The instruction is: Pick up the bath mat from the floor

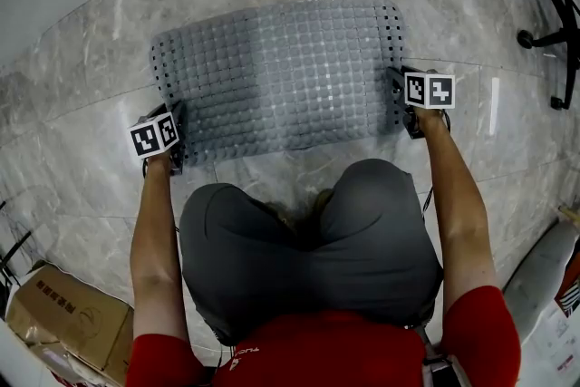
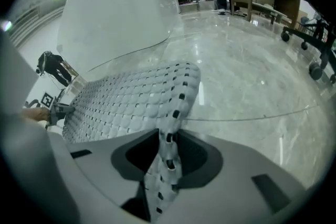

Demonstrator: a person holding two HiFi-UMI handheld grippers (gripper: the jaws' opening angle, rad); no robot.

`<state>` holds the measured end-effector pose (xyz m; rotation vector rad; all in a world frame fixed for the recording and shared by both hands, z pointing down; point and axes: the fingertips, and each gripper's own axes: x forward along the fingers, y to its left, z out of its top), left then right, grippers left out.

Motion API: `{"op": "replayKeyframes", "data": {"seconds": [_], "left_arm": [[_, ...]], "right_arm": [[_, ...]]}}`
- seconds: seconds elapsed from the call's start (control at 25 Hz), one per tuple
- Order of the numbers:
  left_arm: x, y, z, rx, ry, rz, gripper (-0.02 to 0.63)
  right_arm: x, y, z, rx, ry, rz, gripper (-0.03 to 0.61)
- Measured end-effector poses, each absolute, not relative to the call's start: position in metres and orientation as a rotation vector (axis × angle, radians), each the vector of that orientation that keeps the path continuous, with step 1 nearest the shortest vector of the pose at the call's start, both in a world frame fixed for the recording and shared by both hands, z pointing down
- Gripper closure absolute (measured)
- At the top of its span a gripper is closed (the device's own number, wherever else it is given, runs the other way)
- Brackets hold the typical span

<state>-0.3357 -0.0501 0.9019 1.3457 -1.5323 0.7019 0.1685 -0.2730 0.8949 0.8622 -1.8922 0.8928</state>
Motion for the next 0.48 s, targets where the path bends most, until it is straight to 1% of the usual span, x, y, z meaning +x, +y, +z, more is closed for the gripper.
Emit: {"op": "replayKeyframes", "data": {"seconds": [0.08,0.12,0.28,0.48], "left_arm": [[-0.332,-0.053,0.899,1.357,-1.547,0.696,0.487],[-0.331,-0.053,0.897,1.364,-1.557,0.687,0.502],[-0.325,-0.056,0.884,1.405,-1.598,0.659,0.542],[-0.318,-0.055,0.86,1.464,-1.615,0.58,0.555]], "right_arm": [[0.162,-0.27,0.89,0.842,-1.917,0.911,0.507],[0.159,-0.268,0.888,0.831,-1.931,0.909,0.519],[0.152,-0.265,0.871,0.816,-2.009,0.909,0.531],[0.14,-0.256,0.837,0.813,-2.137,0.911,0.534]]}}
